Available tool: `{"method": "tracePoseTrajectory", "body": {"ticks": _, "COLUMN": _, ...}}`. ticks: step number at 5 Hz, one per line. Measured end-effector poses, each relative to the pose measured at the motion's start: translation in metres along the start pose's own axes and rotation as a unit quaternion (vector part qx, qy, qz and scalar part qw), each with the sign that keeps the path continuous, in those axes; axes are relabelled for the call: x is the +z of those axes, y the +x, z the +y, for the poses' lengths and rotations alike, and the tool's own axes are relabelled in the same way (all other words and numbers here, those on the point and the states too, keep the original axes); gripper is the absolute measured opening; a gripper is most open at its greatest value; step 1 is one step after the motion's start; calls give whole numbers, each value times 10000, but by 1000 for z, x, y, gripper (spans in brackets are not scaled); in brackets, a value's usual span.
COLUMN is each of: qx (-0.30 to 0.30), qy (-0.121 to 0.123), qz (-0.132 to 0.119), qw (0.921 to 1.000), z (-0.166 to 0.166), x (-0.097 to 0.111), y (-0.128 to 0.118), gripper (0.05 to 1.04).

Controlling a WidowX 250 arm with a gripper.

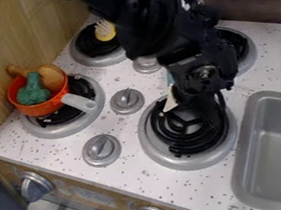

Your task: Put the knife on the bottom right burner

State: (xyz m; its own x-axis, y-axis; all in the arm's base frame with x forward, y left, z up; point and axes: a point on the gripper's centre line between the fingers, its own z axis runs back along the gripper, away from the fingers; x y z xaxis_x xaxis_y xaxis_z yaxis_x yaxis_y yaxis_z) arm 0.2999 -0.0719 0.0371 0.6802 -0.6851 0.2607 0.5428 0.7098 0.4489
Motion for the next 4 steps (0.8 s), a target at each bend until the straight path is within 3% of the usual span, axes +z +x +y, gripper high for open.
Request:
{"method": "tracePoseTrajectory", "body": {"ticks": 1, "qx": 70, "qy": -124, "qz": -34, "qw": 9999, "z": -5, "x": -1, "y": -2, "gripper": 226}}
{"method": "tracePoseTrajectory", "body": {"ticks": 2, "qx": 18, "qy": -415, "qz": 223, "qw": 9989, "z": -7, "x": 0, "y": -13, "gripper": 486}}
{"method": "tracePoseTrajectory", "body": {"ticks": 3, "qx": 104, "qy": -477, "qz": 344, "qw": 9982, "z": 4, "x": 12, "y": -14, "gripper": 814}}
{"method": "tracePoseTrajectory", "body": {"ticks": 4, "qx": 226, "qy": -622, "qz": 455, "qw": 9968, "z": 11, "x": 24, "y": -7, "gripper": 999}}
